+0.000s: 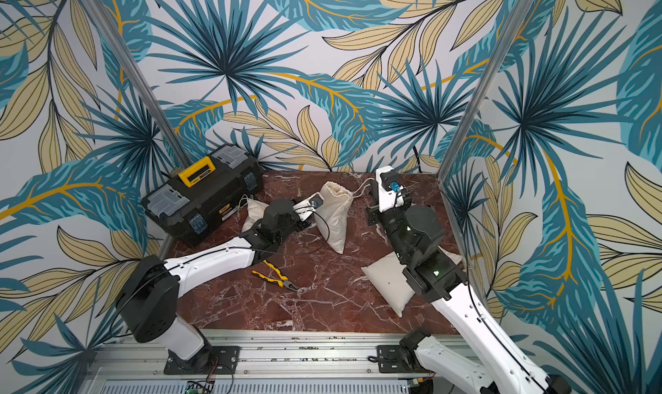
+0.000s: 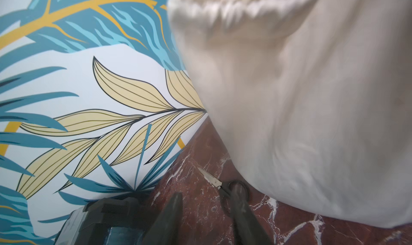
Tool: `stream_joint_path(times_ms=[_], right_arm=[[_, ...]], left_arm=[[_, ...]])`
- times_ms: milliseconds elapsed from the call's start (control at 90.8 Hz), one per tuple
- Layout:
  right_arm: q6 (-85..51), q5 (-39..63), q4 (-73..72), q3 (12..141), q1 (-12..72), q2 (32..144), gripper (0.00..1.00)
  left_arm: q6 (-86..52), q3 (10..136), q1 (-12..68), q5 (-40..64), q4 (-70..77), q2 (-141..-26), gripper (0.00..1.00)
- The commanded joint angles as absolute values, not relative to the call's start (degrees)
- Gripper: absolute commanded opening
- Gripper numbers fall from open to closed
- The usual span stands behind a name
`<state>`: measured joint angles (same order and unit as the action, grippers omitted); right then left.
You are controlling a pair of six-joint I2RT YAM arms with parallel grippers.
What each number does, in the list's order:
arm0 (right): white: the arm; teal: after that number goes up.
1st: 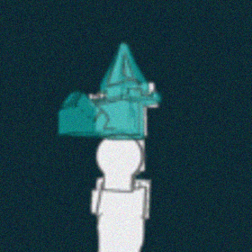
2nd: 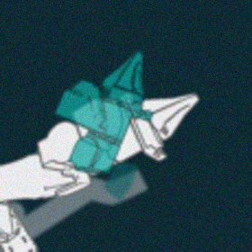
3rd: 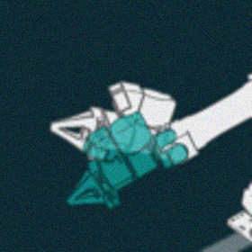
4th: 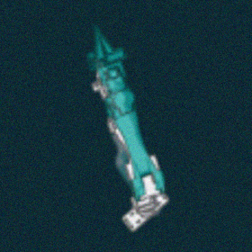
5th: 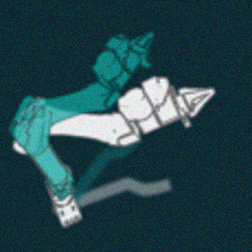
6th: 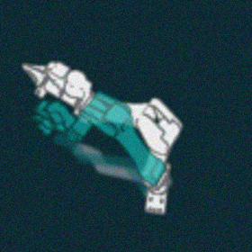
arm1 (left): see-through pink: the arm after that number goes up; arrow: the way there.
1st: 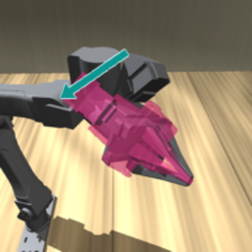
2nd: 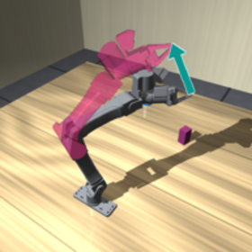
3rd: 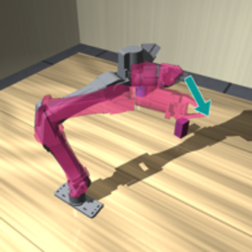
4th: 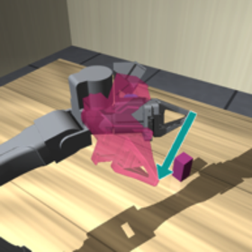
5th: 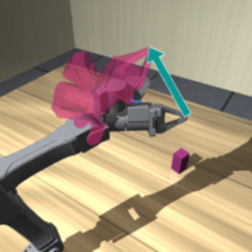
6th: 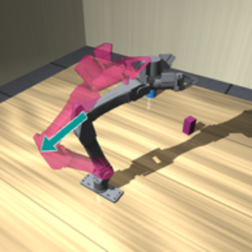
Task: Close the soil bag
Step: Frap the soil bag at the center of the board.
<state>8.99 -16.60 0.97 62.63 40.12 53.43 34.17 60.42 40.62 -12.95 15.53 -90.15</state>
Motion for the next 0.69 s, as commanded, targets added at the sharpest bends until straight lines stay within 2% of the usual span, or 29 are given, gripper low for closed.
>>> stream_joint_path(times_ms=[0,110,231,551,683], right_arm=[[8.27,-14.28,-0.42,61.73,39.95,56.51,0.0],[6.87,-10.9,-0.83,62.13,39.94,57.9,0.0],[5.67,-9.68,-0.46,62.28,39.96,57.69,0.0],[4.48,-6.63,2.94,64.53,39.93,54.39,0.0],[4.12,-4.73,3.42,65.18,39.95,53.74,0.0]], left_arm=[[30.9,59.72,43.32,2.46,21.0,-84.71,0.51],[30.04,61.93,46.05,9.63,22.36,-85.23,0.67],[26.3,66.5,46.61,15.57,24.73,-88.26,0.77],[24.16,77.89,46.82,20.25,25.57,-98.59,0.77],[23.2,78.81,46.76,17.84,27.41,-100.33,0.7]])
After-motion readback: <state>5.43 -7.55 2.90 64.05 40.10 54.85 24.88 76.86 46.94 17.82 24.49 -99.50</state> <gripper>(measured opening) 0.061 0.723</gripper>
